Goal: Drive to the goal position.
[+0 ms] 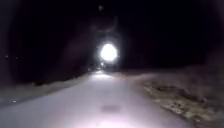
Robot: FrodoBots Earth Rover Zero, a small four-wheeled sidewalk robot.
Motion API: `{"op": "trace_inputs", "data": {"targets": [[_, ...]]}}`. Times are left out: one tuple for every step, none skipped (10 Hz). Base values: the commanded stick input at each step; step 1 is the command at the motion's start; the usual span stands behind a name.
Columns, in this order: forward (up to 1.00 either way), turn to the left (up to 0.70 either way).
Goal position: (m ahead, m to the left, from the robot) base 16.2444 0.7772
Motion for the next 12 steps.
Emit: {"op": "trace_inputs", "data": {"targets": [[0.85,0.0],[0.85,0.0],[0.85,0.04],[0.85,0.21],[0.85,0.04],[0.85,0.0],[0.85,0.0],[0.85,0.0],[0.85,0.0],[0.85,0.0],[0.85,0.0],[0.85,0.0]]}}
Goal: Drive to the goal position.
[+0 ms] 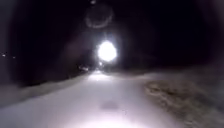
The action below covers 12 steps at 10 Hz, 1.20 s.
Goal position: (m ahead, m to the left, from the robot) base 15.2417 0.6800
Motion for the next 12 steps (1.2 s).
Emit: {"op": "trace_inputs", "data": {"targets": [[0.85,0.0],[0.85,0.0],[0.85,0.25],[0.85,0.34],[0.85,0.23],[0.85,0.03],[0.85,0.0],[0.85,0.0],[0.85,0.0],[0.85,0.0],[0.85,0.0],[0.85,0.0]]}}
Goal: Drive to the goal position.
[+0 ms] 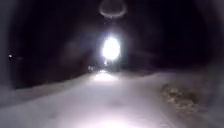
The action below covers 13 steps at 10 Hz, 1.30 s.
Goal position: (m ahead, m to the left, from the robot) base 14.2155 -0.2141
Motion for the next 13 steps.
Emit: {"op": "trace_inputs", "data": {"targets": [[0.85,0.0],[0.85,0.0],[0.85,0.0],[0.85,0.0],[0.85,0.0],[0.85,0.0],[0.85,0.0],[0.85,0.0],[0.92,0.0],[1.0,0.0],[1.0,0.0],[1.0,0.0],[1.0,0.34]]}}
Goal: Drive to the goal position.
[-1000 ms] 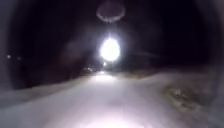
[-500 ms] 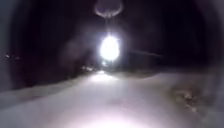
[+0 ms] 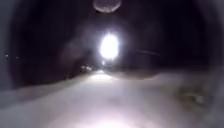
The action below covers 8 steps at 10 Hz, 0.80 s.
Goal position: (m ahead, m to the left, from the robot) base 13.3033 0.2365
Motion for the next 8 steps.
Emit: {"op": "trace_inputs", "data": {"targets": [[1.0,0.4],[1.0,0.27],[1.0,0.0],[1.0,0.0],[1.0,0.0],[1.0,0.0],[1.0,0.0],[1.0,0.0]]}}
